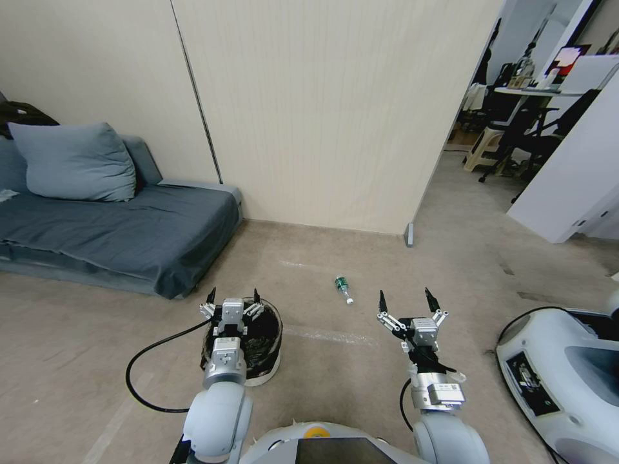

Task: Pick up the trash bin, then pick up the garbage from the floor and place it into the trash bin.

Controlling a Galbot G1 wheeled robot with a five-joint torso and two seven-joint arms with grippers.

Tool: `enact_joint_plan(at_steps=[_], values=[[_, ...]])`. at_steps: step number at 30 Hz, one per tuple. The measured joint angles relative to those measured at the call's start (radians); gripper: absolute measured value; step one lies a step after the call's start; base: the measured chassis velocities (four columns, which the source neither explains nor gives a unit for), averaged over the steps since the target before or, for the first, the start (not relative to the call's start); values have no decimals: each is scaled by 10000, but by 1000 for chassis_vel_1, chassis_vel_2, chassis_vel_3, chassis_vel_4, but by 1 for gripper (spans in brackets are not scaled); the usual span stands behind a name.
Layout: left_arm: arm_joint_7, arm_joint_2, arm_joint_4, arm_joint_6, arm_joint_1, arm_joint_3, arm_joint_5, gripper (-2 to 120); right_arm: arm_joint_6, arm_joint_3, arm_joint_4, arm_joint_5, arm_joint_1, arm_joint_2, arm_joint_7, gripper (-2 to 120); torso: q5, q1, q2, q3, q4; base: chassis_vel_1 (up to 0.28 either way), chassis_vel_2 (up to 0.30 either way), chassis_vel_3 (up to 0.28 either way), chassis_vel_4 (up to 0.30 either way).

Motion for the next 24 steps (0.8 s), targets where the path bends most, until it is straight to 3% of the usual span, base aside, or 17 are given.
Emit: enact_joint_plan(at_steps=[24], values=[[-14,75,-60,-59,-4,51,-57,100,260,-63,-17,-205,-83,0,-29,100,0,1,0,0,0,0,0,0,0]])
